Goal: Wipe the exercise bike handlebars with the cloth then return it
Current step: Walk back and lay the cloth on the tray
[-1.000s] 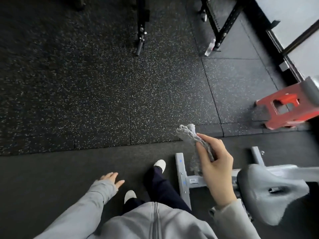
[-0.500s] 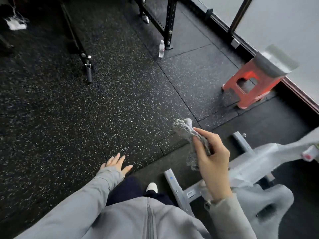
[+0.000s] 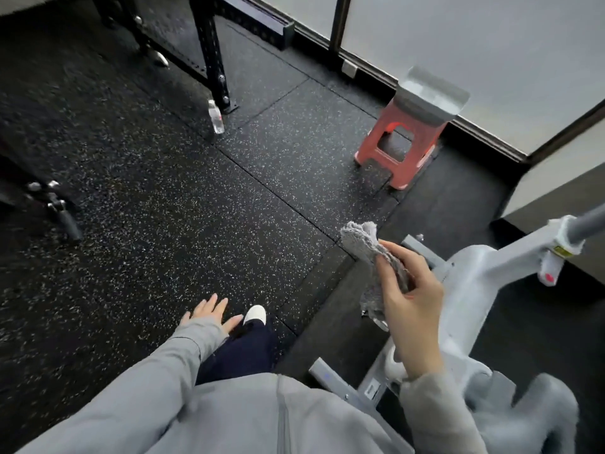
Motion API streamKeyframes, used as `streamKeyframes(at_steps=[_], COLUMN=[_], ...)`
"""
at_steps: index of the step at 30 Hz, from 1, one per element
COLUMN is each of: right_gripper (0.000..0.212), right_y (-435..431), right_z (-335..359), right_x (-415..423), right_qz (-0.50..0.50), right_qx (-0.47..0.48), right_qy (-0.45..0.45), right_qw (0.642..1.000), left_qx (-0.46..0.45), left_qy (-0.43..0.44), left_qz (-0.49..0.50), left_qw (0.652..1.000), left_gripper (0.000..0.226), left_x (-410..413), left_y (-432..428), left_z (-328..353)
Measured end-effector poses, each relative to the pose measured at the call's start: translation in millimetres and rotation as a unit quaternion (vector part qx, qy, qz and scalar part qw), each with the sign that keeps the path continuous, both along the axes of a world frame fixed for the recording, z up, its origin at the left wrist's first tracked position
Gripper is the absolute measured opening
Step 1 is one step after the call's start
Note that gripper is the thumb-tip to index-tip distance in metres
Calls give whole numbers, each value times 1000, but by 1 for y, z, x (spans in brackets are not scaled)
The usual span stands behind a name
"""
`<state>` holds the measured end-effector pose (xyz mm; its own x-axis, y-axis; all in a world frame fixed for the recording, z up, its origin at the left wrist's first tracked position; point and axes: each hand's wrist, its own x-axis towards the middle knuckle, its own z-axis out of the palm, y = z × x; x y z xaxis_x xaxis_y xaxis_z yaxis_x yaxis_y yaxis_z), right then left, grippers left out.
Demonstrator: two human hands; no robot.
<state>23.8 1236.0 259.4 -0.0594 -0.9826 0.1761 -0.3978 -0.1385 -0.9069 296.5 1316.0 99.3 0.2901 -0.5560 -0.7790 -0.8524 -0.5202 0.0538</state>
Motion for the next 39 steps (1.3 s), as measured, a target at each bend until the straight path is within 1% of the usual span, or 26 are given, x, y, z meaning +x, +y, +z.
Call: streamKeyframes(at_steps=[7, 11, 15, 16, 19, 25, 27, 29, 31, 34, 39], right_gripper=[21, 20, 21, 20, 23, 21, 19, 24, 22, 21, 23], right_y=[-70, -101, -139, -150, -188, -280, -317, -350, -381, -420, -485], right_z=[22, 27, 26, 24, 17, 10, 16, 23, 30, 34, 31], right_x=[72, 88, 93, 92, 84, 61, 50, 38, 25, 8, -12], right_qz=[-35, -53, -81, -88, -104, -124, -131, -138, -147, -165, -203], right_qx=[-21, -9, -8, -7, 0, 1, -8, -9, -12, -2, 1], right_qy=[27, 34, 20, 19, 17, 6, 3, -3, -4, -8, -21], right_qw=[999, 998, 997, 996, 994, 992, 991, 990, 989, 986, 979], left_qx=[-17, -3, 16, 17, 18, 25, 17, 2, -20, -44, -41], left_qy=[11, 18, 14, 14, 10, -8, -13, -14, -11, -4, 3], left_qz=[-36, -54, -81, -87, -115, -174, -184, -196, -208, -226, -249], left_qw=[999, 998, 996, 996, 993, 984, 983, 980, 978, 973, 968], left_gripper=[66, 67, 68, 68, 68, 68, 68, 68, 68, 67, 65], left_x=[77, 95, 102, 102, 96, 72, 59, 44, 30, 12, -4], left_y=[-105, -142, -184, -198, -243, -350, -395, -440, -483, -537, -618], left_z=[11, 11, 6, 5, 4, 3, 7, 12, 16, 23, 21])
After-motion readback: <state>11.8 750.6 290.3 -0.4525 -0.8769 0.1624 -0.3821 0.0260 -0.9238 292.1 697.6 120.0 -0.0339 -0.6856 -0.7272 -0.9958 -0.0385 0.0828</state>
